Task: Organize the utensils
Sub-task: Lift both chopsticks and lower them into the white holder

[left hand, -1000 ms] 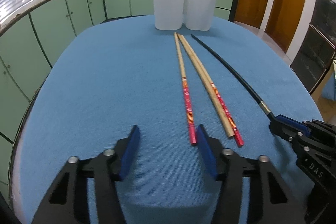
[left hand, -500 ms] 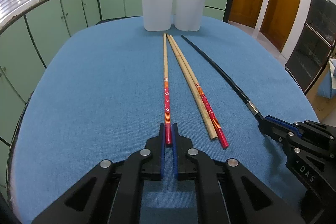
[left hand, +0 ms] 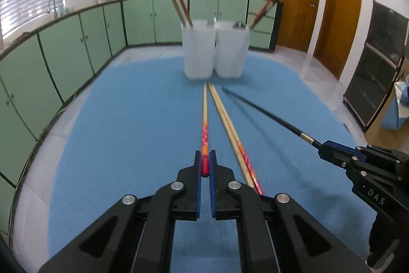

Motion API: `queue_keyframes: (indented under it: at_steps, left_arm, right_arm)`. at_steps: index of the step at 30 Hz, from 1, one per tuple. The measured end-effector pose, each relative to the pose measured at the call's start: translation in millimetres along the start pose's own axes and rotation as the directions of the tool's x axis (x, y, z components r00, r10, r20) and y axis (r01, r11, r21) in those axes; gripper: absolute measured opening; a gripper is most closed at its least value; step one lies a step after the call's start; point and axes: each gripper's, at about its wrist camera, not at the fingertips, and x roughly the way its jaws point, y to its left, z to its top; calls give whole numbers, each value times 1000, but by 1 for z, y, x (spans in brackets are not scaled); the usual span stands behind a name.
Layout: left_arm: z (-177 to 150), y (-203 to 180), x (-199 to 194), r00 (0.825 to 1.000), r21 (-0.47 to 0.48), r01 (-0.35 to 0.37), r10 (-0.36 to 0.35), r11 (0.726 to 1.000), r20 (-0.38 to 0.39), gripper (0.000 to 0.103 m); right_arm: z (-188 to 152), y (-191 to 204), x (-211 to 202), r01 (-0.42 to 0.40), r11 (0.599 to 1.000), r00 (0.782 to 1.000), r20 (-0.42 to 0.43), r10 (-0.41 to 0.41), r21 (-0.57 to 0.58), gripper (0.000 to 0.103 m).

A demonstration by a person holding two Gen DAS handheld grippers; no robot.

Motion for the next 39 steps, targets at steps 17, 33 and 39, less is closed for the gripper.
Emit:
queue_keyframes:
  at_steps: [17,33,39]
  left_arm:
    - [87,4,-69,973,22,62,-66,998,222,5]
    - [147,-12,-91,937,117,72,-107,991,331,5]
    - [203,-10,-89,904,101,68,-104,993,414,5]
  right_arm:
    - [107,3,-71,-35,997,981,189,48,-72,6]
    - [194,4,-93,-57,990,965,248,88,-128,6]
    - [247,-6,-96,-50,992,947,309,84,-118,6]
